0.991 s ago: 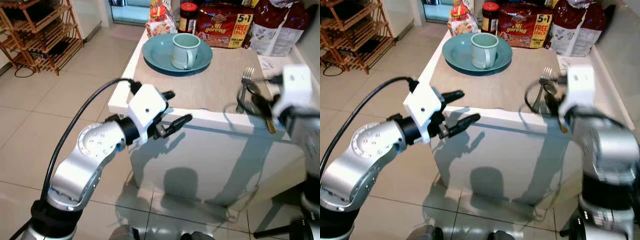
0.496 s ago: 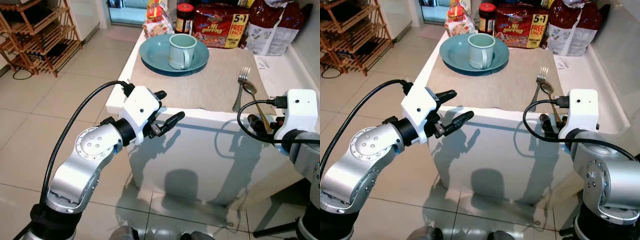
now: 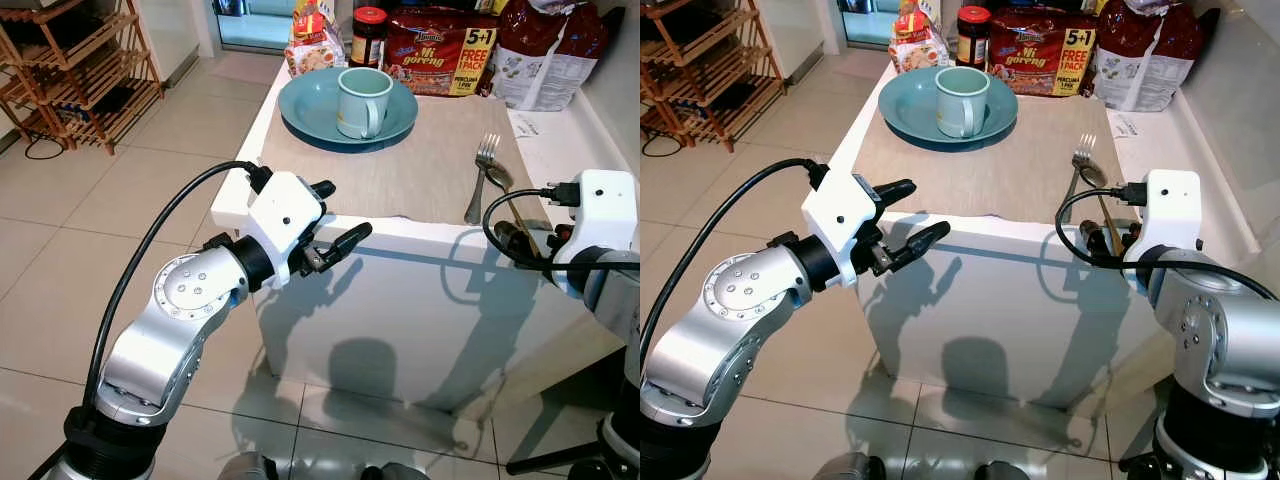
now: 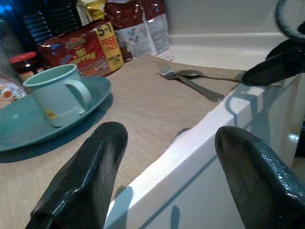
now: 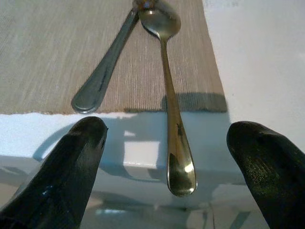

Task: Setting the table

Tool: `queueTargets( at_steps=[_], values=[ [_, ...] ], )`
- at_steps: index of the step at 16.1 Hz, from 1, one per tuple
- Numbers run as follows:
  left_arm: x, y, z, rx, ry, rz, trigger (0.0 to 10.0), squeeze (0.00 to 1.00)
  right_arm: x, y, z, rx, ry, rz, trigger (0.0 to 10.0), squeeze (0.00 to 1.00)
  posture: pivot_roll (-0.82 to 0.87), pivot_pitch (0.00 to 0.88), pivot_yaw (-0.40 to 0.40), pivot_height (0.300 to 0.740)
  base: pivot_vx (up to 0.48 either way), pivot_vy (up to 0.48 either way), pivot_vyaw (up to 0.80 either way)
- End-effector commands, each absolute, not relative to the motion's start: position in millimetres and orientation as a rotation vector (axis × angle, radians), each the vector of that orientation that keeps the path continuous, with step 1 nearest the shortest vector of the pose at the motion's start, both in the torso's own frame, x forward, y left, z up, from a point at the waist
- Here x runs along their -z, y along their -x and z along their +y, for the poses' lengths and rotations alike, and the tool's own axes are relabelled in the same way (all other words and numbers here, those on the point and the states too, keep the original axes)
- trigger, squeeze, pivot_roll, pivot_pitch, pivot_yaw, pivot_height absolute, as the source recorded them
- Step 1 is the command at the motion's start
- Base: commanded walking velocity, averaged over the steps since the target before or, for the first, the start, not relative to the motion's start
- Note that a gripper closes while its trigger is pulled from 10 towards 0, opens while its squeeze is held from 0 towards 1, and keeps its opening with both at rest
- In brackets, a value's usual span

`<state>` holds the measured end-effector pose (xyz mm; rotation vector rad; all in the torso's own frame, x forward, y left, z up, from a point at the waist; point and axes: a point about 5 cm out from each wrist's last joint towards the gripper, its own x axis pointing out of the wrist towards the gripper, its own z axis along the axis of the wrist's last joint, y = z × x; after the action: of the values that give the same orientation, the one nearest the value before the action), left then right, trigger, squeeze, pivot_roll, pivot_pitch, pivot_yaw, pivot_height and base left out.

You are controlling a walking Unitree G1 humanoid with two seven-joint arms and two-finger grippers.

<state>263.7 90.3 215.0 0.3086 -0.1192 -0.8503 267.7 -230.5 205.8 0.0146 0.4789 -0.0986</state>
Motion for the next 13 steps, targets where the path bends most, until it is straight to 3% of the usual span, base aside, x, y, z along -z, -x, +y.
queueTargets(
  at_steps=[1,5,6,7,10,13],
  values=[
    [-218.3,-260.5,86.0,0.887,-0.321,-0.128,10.0,0.00,-205.9,-268.6,-232.3,0.094,-0.034,0.494,10.0,1.00,0.04,0.072,-0.039,0.740,0.000,0.000,0.00],
    [-216.4,-257.4,82.0,0.922,-0.315,-0.122,10.0,0.00,-194.9,-269.3,-231.6,0.082,-0.032,0.534,10.0,1.00,0.03,0.067,-0.037,0.740,0.000,0.000,0.00],
    [-216.4,-257.9,81.5,0.923,-0.316,-0.122,10.0,0.00,-191.4,-271.3,-232.2,0.082,-0.027,0.541,10.0,0.70,0.03,0.067,-0.034,0.740,0.000,0.000,0.00],
    [-216.7,-258.6,81.2,0.924,-0.316,-0.122,10.0,0.00,-188.2,-274.4,-232.6,0.085,-0.022,0.542,10.0,0.00,0.03,0.065,-0.031,0.740,0.000,0.000,0.00],
    [-217.6,-259.5,81.4,0.923,-0.320,-0.125,10.0,0.00,-187.5,-286.4,-232.2,0.073,-0.029,0.496,10.0,0.00,0.04,0.067,-0.027,0.740,0.000,0.000,0.00],
    [-217.9,-259.6,81.9,0.923,-0.320,-0.123,10.0,0.00,-189.9,-292.2,-230.0,0.053,-0.024,0.485,8.1,0.00,0.04,0.071,-0.026,0.740,0.000,0.000,0.00]
  ],
)
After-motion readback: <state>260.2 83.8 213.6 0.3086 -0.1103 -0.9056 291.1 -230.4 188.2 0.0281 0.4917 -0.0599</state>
